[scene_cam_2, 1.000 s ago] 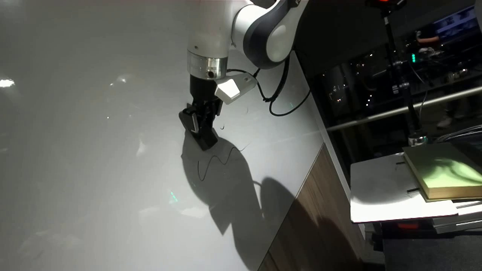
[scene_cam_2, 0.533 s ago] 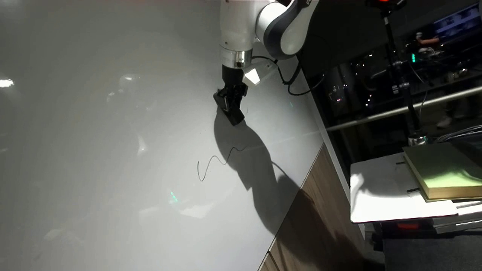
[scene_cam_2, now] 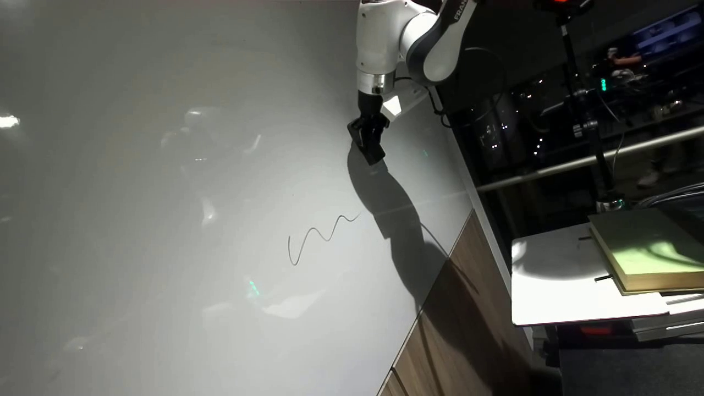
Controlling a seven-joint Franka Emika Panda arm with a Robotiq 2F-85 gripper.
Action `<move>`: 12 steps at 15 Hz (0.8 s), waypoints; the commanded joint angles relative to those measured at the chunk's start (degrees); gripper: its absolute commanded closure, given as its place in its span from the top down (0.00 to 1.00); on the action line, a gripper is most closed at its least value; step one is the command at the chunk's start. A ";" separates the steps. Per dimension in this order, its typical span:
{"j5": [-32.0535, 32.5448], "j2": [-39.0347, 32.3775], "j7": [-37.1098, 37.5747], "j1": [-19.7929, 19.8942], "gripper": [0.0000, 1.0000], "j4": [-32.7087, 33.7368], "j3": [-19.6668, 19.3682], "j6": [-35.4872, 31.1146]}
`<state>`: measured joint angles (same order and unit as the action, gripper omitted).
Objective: Use the eraser to wipe the table.
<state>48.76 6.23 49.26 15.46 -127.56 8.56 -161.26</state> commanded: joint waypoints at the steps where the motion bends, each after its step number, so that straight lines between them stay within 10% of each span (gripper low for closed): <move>1: -2.17 -0.94 -0.38 0.08 0.29 0.90 -0.80 -2.16; 12: -0.90 -1.47 6.54 -5.95 0.29 2.20 5.63 -0.75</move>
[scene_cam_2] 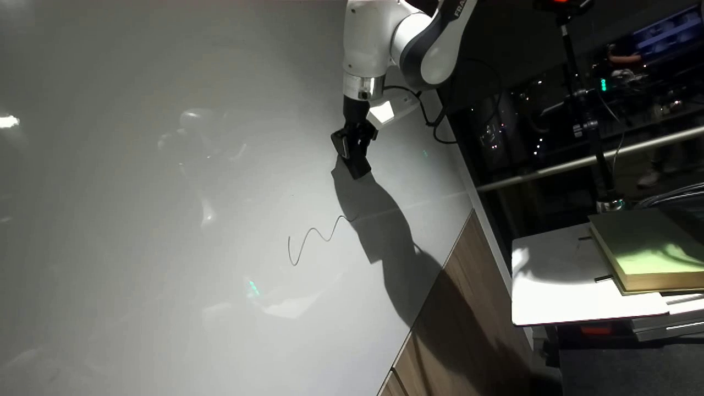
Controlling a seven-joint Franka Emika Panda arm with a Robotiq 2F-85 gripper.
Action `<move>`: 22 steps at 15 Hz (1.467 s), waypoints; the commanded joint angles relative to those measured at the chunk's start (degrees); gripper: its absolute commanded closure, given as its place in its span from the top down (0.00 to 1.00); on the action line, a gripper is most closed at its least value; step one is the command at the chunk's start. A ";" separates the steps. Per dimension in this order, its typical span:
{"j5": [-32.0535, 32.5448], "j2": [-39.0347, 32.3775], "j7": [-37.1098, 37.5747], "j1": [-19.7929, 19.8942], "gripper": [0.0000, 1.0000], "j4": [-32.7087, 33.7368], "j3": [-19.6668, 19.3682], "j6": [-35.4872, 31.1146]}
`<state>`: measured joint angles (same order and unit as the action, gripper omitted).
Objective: Use the eraser to wipe the table.
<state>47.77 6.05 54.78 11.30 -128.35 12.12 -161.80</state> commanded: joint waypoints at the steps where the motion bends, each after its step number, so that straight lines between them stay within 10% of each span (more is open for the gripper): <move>1: 0.18 -1.17 0.89 -2.42 0.29 3.41 2.90 0.24; 10: -0.70 -0.49 -4.08 -7.06 0.29 11.01 7.87 7.91; 22: -7.83 3.77 -16.96 -2.61 0.29 5.62 -3.21 6.91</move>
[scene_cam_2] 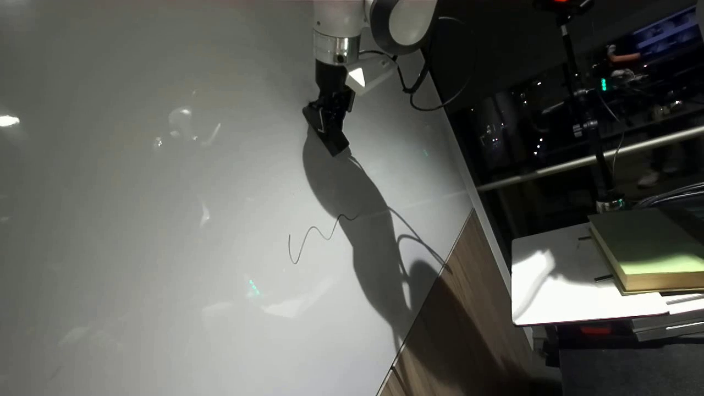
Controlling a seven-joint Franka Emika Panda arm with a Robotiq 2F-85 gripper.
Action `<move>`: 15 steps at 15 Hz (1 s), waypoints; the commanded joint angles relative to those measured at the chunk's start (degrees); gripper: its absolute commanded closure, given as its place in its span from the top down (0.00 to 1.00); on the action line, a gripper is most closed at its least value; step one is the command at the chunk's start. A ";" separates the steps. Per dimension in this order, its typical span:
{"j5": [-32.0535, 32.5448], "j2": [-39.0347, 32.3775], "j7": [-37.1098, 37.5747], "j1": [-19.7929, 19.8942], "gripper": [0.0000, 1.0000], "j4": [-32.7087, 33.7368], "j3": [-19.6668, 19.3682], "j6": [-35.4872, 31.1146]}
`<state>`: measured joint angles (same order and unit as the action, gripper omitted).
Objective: Use the eraser to wipe the table.
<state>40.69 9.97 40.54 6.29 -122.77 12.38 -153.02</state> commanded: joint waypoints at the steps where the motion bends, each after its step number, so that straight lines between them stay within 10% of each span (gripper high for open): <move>1: -0.43 -0.18 -2.71 3.03 0.29 -0.30 -4.40 -2.10; 15: 9.88 -10.41 12.16 3.15 0.29 -3.71 -1.52 -4.64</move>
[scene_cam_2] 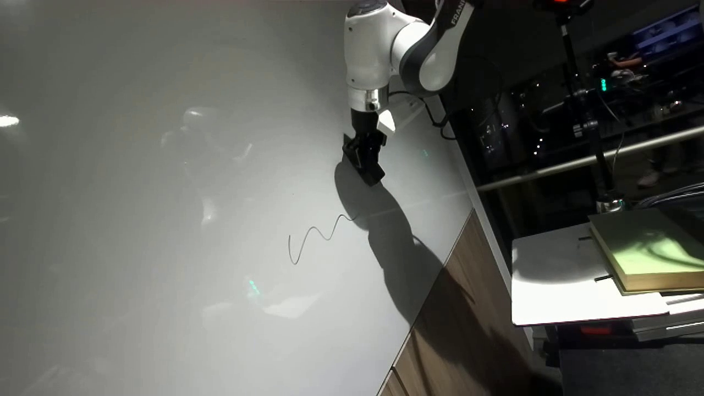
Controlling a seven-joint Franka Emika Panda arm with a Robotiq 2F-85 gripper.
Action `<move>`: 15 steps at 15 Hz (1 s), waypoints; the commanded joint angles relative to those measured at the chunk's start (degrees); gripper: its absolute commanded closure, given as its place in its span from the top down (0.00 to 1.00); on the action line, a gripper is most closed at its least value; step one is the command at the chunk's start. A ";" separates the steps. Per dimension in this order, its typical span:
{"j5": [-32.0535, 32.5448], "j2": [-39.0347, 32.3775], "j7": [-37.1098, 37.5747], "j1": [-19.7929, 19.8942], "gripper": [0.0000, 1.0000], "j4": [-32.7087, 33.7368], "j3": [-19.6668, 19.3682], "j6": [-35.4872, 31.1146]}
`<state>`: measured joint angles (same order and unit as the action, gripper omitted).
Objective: Use the eraser to wipe the table.
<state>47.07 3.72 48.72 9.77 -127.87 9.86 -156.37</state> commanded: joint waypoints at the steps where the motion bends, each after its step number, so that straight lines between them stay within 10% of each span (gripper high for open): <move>1: 4.56 -5.42 5.04 -0.56 0.29 1.69 1.26 -1.13; 15: 5.11 -17.68 7.08 -8.16 0.29 12.34 4.83 3.41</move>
<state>51.24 -9.22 55.13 3.77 -122.64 13.42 -153.96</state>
